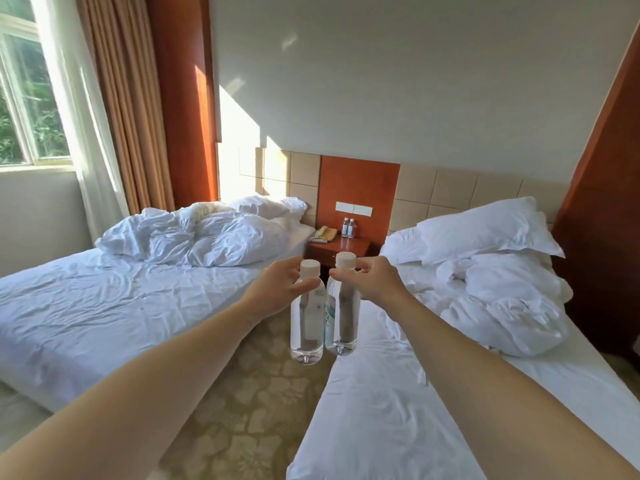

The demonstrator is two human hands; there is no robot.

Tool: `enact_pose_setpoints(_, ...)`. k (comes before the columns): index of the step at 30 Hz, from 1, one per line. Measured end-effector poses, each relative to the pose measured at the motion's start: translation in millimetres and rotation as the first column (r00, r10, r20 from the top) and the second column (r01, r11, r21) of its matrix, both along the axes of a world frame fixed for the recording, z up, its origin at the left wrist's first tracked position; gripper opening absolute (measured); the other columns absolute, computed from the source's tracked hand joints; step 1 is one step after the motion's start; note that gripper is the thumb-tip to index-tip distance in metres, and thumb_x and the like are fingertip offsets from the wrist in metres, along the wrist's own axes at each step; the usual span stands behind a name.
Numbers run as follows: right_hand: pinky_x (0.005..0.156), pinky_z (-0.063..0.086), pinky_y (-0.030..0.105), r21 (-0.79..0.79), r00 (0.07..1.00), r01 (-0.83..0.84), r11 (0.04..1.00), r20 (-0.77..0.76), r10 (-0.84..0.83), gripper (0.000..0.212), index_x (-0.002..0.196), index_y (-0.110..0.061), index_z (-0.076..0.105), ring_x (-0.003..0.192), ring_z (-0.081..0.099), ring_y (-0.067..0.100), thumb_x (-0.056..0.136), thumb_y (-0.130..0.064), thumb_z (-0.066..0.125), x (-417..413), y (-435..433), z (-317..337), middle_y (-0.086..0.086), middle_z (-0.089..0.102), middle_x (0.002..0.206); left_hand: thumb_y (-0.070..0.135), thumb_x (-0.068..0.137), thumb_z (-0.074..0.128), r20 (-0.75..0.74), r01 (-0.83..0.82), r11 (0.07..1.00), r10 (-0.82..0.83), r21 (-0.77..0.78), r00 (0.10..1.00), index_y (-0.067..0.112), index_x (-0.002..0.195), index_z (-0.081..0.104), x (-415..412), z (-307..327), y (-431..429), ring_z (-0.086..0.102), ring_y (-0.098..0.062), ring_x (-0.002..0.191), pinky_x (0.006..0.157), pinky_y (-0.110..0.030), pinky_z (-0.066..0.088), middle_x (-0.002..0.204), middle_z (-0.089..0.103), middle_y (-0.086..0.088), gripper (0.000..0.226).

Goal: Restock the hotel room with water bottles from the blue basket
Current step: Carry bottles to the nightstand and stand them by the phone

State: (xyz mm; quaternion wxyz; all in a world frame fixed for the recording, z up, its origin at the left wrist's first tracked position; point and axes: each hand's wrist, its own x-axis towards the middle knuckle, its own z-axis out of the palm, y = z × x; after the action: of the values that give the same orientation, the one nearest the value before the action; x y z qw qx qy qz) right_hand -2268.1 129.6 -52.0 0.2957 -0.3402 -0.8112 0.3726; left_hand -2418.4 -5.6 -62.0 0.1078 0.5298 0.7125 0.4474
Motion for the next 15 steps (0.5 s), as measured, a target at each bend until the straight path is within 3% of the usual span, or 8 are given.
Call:
enact_pose_setpoints(3, 0.089, 0.054, 0.037, 0.012, 1.000, -0.017, 1.000, 0.020, 0.017, 0.060, 0.119, -0.020, 0.069, 0.105, 0.059, 0.014, 0.074, -0.060, 0.075, -32, 5, -6, -0.005, 0.067, 0.122, 0.039, 0.088, 0.069, 0.023, -0.043, 0.999, 0.043, -0.017, 0.999, 0.020, 0.123, 0.064, -29, -6, 1, 0.062, -0.016, 0.103, 0.095, -0.040, 0.050, 0.113, 0.068, 0.001, 0.040)
enact_pose_setpoints(7, 0.094, 0.054, 0.043, 0.009, 0.999, -0.020, 1.000, 0.048, 0.020, 0.062, 0.119, -0.023, 0.069, 0.112, 0.059, 0.016, 0.072, -0.063, 0.074, -74, 12, -13, -0.004, 0.065, 0.127, 0.038, 0.088, 0.070, 0.029, -0.036, 0.999, 0.036, 0.004, 0.999, 0.033, 0.107, 0.064, -70, -14, 5, 0.062, -0.004, 0.095, 0.086, -0.030, 0.049, 0.102, 0.068, 0.011, 0.020)
enact_pose_setpoints(15, 0.088, 0.050, 0.033, 0.017, 1.000, 0.009, 1.000, 0.027, -0.010, 0.063, 0.122, -0.024, 0.068, 0.105, 0.059, 0.012, 0.073, -0.063, 0.073, -164, 33, -15, -0.005, 0.067, 0.125, 0.047, 0.086, 0.068, -0.036, -0.018, 0.999, 0.017, -0.031, 0.999, 0.028, 0.119, 0.066, -166, -7, 29, 0.063, -0.015, 0.100, 0.094, -0.046, 0.052, 0.109, 0.068, 0.002, 0.038)
